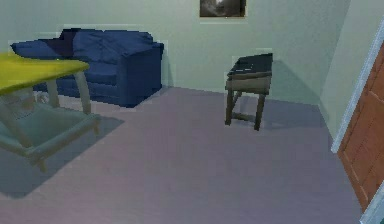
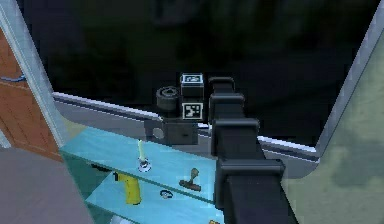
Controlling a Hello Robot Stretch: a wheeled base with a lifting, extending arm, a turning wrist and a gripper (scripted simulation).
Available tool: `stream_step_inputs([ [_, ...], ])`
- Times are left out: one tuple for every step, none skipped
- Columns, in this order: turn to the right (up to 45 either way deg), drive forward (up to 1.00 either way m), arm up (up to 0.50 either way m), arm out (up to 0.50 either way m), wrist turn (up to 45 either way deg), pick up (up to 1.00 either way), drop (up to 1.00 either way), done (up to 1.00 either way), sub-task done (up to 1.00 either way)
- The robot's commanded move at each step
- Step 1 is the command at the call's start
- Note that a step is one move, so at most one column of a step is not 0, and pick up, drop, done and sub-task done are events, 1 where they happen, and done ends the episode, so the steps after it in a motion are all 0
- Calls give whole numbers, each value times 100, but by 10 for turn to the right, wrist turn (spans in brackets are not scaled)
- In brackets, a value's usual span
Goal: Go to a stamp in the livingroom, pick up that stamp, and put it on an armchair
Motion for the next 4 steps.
stream_step_inputs([
  [0, 0, 0, 0, 150, 0, 0, 0, 0],
  [0, 0, -28, 0, 0, 0, 0, 0, 0],
  [0, 0, 0, 0, 0, 100, 0, 0, 0],
  [0, 0, 10, 0, 0, 0, 0, 0, 0],
])
